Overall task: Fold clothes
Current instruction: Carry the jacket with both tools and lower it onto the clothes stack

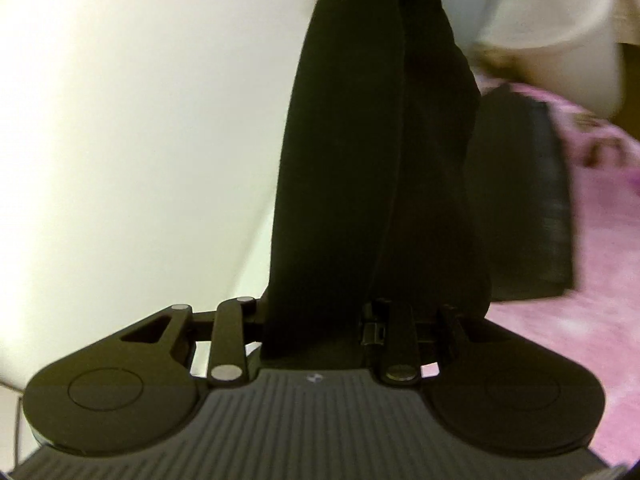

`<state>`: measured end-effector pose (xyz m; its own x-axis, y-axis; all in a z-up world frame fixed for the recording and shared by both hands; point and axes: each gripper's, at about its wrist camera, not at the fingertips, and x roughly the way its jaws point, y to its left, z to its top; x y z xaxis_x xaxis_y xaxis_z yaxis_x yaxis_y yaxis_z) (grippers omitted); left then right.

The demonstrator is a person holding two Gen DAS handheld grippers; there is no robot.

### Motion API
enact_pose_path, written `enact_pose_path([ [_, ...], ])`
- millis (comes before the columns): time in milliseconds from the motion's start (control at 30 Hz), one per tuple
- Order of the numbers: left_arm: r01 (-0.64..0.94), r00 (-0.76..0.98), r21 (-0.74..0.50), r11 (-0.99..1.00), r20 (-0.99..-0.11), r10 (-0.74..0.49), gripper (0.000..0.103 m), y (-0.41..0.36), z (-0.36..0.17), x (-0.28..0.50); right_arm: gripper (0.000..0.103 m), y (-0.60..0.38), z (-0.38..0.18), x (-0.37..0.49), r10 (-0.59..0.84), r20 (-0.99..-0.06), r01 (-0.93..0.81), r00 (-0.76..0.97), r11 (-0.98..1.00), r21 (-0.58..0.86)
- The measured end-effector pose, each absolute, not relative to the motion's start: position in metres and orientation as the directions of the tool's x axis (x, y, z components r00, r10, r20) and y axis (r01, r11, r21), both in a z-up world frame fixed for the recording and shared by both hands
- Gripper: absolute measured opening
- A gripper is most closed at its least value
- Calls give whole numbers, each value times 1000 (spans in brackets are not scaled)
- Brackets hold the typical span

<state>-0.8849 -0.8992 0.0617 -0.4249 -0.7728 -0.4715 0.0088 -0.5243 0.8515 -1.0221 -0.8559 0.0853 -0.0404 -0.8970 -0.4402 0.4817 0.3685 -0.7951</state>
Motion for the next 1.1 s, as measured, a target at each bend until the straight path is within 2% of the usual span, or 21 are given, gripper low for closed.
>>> enact_pose_path([
  [133,45,-402,886,-461,-407,-820,29,-955,57,-945,36,-919,66,-1074,-934,-357,445,-21,311,-840],
  [200,8,-371,849,-528,-488,-790,29,-954,-3,-955,37,-935,33,-1092,-933,-360,465,-10,314,-828],
  [333,-64,-294,745,-664,-650,-701,33,-948,-130,-973,37,-937,-85,-1117,-849,-528,447,8,476,-758],
  [400,-109,-272,753,-649,-651,-709,34,-934,-170,-973,42,-927,-132,-1121,-794,-608,372,9,567,-735],
  [433,-101,-272,770,-630,-630,-727,33,-928,-176,-972,45,-921,-154,-1122,-764,-645,329,6,611,-720],
  [567,-28,-287,761,-648,-627,-724,42,-924,-152,-955,50,-917,-144,-1126,-766,-643,332,9,609,-721],
  [667,-45,-295,758,-651,-633,-716,42,-925,-144,-946,53,-915,-133,-1130,-773,-635,341,12,600,-724],
  [733,-56,-290,745,-664,-649,-703,37,-929,-143,-944,53,-913,-125,-1132,-777,-629,347,13,594,-726],
  [800,-62,-282,734,-676,-663,-694,33,-932,-141,-945,53,-912,-117,-1134,-782,-624,354,15,588,-728],
  [833,-66,-277,734,-675,-664,-695,32,-933,-139,-946,48,-911,-114,-1135,-784,-621,357,16,584,-729],
  [900,-60,-291,765,-641,-627,-722,27,-925,-125,-946,46,-910,-106,-1137,-788,-615,363,18,578,-731],
  [1033,-69,-281,750,-658,-648,-708,27,-904,-138,-944,45,-896,-100,-1143,-796,-605,346,22,574,-742],
  [1100,-73,-275,740,-668,-659,-700,32,-893,-146,-943,46,-884,-110,-1145,-789,-614,312,16,588,-747],
])
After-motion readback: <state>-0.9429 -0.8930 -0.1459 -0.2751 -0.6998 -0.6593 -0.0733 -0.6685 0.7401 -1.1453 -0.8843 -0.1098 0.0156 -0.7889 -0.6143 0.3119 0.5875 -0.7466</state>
